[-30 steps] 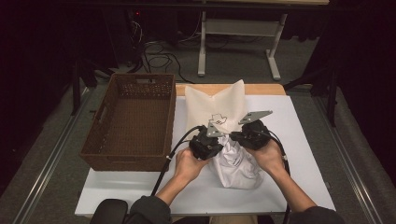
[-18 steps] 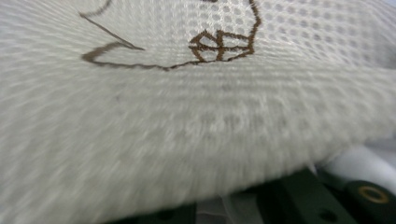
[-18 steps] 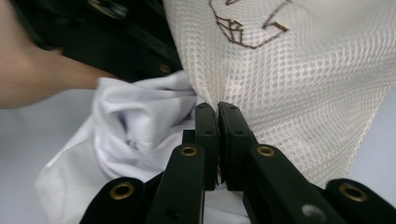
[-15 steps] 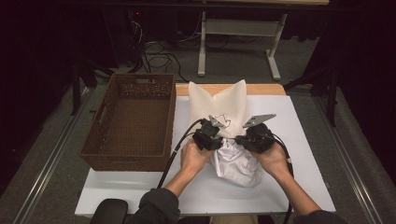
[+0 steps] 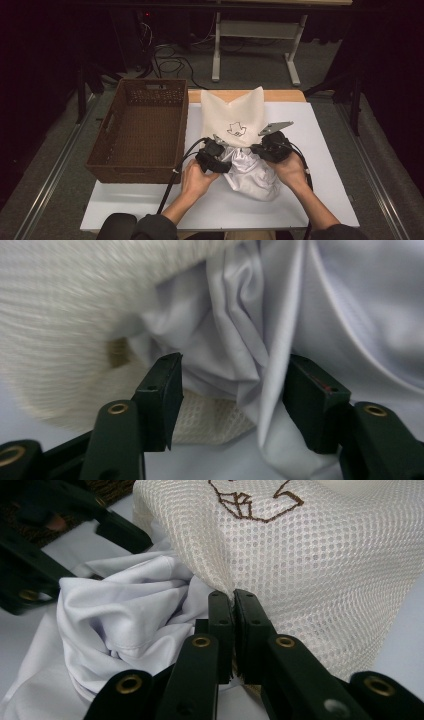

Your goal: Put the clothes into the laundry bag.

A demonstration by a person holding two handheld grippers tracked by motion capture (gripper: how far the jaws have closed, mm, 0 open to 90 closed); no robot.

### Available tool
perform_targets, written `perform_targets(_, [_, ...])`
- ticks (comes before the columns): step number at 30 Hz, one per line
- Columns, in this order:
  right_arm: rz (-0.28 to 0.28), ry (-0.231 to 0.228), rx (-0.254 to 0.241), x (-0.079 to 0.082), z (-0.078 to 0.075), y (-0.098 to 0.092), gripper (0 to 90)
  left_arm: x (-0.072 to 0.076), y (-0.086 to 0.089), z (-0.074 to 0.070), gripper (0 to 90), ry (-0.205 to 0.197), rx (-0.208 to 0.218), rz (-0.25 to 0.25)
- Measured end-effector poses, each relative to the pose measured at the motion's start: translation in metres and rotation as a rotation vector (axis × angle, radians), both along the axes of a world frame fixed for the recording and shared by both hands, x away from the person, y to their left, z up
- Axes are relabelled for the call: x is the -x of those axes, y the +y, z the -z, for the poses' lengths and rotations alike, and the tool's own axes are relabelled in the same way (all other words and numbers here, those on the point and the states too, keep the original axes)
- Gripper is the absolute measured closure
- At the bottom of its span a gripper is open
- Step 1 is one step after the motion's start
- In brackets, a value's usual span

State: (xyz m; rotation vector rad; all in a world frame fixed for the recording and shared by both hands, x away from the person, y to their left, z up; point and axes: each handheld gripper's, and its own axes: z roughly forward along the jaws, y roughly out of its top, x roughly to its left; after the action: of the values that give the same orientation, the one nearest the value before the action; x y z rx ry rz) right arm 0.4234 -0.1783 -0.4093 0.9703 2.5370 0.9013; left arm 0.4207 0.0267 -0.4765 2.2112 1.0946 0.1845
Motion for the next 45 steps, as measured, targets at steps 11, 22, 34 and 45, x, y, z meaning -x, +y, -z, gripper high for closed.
perform_targets(11, [-0.030, -0.008, -0.017, 0.003, -0.006, -0.002, 88.2, 0.007, -0.005, -0.017, 87.7, -0.136, 0.134, 0.100])
perform_targets(22, [-0.133, -0.067, -0.059, 0.027, -0.044, -0.002, 88.5, 0.025, -0.010, -0.055, 87.7, -0.204, 0.162, 0.127])
perform_targets(34, [-0.053, 0.034, -0.016, 0.019, -0.001, -0.017, 88.3, -0.024, -0.036, -0.010, 78.0, -0.079, 0.007, 0.038])
perform_targets(45, [-0.018, 0.026, -0.008, 0.016, 0.010, -0.021, 87.9, 0.016, 0.015, -0.026, 61.4, -0.140, -0.138, -0.011])
